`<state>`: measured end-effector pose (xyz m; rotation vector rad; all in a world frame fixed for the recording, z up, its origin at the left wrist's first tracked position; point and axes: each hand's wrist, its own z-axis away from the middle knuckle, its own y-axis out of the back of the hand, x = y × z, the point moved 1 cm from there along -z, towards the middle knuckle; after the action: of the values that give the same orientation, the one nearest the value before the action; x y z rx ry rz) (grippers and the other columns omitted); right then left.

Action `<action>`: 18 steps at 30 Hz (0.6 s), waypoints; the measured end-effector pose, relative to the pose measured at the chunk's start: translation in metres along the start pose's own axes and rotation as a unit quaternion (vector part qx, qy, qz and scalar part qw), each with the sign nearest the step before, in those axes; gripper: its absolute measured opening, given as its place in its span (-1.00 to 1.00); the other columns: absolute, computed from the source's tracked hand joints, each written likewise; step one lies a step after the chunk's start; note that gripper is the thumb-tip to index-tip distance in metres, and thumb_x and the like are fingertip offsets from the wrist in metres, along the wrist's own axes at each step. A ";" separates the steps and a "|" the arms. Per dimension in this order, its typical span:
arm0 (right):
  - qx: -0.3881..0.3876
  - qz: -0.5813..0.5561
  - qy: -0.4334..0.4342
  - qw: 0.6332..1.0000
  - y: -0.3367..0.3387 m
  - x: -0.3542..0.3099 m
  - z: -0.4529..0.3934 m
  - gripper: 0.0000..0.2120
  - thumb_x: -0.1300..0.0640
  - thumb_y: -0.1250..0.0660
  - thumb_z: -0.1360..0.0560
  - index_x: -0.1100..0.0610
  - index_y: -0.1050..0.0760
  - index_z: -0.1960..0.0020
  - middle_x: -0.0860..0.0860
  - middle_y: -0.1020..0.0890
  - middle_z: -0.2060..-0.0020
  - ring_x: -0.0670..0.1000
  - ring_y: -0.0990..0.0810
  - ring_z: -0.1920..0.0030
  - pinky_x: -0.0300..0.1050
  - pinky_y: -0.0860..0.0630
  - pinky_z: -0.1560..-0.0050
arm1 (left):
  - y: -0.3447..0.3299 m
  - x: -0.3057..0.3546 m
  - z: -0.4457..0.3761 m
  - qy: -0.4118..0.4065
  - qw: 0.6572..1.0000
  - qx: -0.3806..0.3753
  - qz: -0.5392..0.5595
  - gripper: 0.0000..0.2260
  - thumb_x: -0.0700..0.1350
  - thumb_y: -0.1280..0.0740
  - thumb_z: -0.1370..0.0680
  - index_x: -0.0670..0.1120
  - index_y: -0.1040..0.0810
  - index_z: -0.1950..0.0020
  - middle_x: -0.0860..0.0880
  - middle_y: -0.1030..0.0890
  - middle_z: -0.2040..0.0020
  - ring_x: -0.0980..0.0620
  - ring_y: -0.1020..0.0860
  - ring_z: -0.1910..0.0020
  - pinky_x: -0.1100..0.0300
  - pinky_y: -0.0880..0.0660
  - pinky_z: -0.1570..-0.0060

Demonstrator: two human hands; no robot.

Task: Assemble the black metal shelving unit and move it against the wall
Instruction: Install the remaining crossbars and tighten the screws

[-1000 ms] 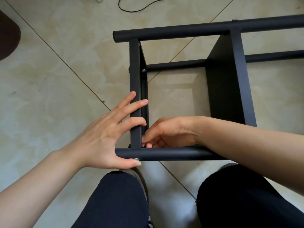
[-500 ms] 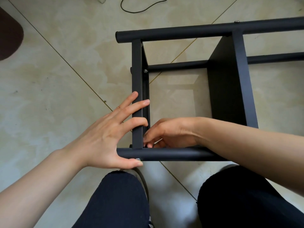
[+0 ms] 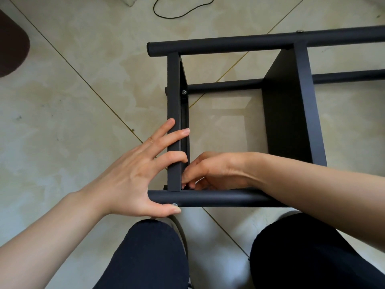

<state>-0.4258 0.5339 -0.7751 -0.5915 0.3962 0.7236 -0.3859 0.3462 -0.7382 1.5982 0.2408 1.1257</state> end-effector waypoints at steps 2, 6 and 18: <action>0.014 0.010 0.003 1.000 -0.002 0.001 -0.002 -0.83 0.23 -0.36 -0.50 0.15 -0.57 0.27 0.01 -0.50 0.42 0.01 -0.44 0.29 -0.07 -0.37 0.06 | 0.000 0.000 0.000 0.000 1.000 0.000 0.002 -0.34 0.33 -0.45 -0.33 0.04 -0.42 -0.31 0.04 -0.10 -0.64 -0.08 0.04 -0.64 0.03 -0.44 -0.23; -0.003 -0.004 0.013 1.000 -0.003 0.000 -0.002 -0.85 0.24 -0.32 -0.54 0.15 -0.57 0.19 0.05 -0.56 0.30 0.08 -0.49 0.16 -0.04 -0.41 -0.02 | 0.001 0.001 0.000 0.004 1.000 -0.001 0.001 -0.33 0.34 -0.45 -0.32 0.04 -0.42 -0.31 0.04 -0.10 -0.64 -0.08 0.04 -0.64 -0.04 -0.49 -0.22; -0.022 0.012 0.000 1.000 0.002 0.002 -0.002 -0.82 0.18 -0.34 -0.54 0.12 -0.57 0.24 0.04 -0.54 0.28 -0.01 -0.48 0.24 -0.11 -0.40 0.04 | -0.001 -0.001 0.000 -0.005 1.000 0.005 -0.008 -0.33 0.35 -0.43 -0.33 0.03 -0.42 -0.31 0.06 -0.10 -0.64 -0.07 0.04 -0.64 0.03 -0.37 -0.30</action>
<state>-0.4264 0.5352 -0.7781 -0.6292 0.3877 0.7573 -0.3859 0.3458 -0.7393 1.6074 0.2513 1.1062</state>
